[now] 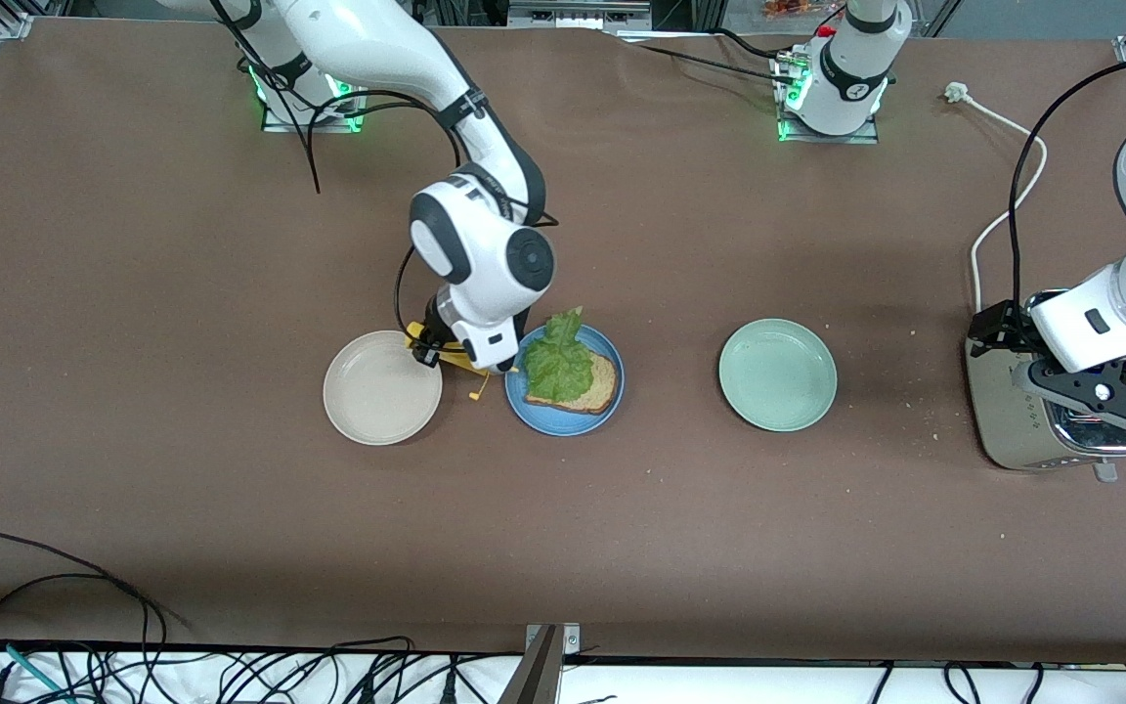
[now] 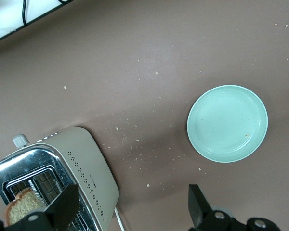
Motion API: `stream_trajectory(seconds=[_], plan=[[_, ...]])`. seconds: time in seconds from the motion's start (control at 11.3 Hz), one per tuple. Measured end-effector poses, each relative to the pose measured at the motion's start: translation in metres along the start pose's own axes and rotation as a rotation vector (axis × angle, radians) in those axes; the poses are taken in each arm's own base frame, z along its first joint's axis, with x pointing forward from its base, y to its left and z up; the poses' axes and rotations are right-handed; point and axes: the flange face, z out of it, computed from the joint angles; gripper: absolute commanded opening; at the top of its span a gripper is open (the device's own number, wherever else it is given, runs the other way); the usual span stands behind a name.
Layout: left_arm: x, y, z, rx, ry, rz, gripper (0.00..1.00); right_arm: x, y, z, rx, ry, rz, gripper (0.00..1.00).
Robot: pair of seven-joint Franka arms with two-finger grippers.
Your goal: Make sandwich in blue plate with both arms
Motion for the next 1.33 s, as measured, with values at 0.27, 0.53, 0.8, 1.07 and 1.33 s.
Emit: stream_trajectory(seconds=[0.27,0.53,0.8,1.07,1.33], plan=[[-0.001,-0.001,0.001,-0.008,0.001,-0.004,1.0,-0.059,0.058,-0.017,0.175,0.193,0.057,0.0],[-0.006,-0.013,0.009,-0.057,-0.002,-0.035,1.0,-0.112,0.096,-0.033,0.311,0.385,0.057,0.0],[-0.014,-0.026,0.019,-0.07,-0.024,-0.057,1.0,-0.151,0.128,-0.013,0.398,0.525,-0.024,0.0],[-0.042,-0.079,0.026,-0.075,-0.029,-0.149,1.0,-0.209,0.173,0.039,0.454,0.708,-0.139,0.0],[-0.092,-0.158,0.048,-0.098,-0.049,-0.276,1.0,-0.25,0.201,0.114,0.477,0.91,-0.296,0.0]])
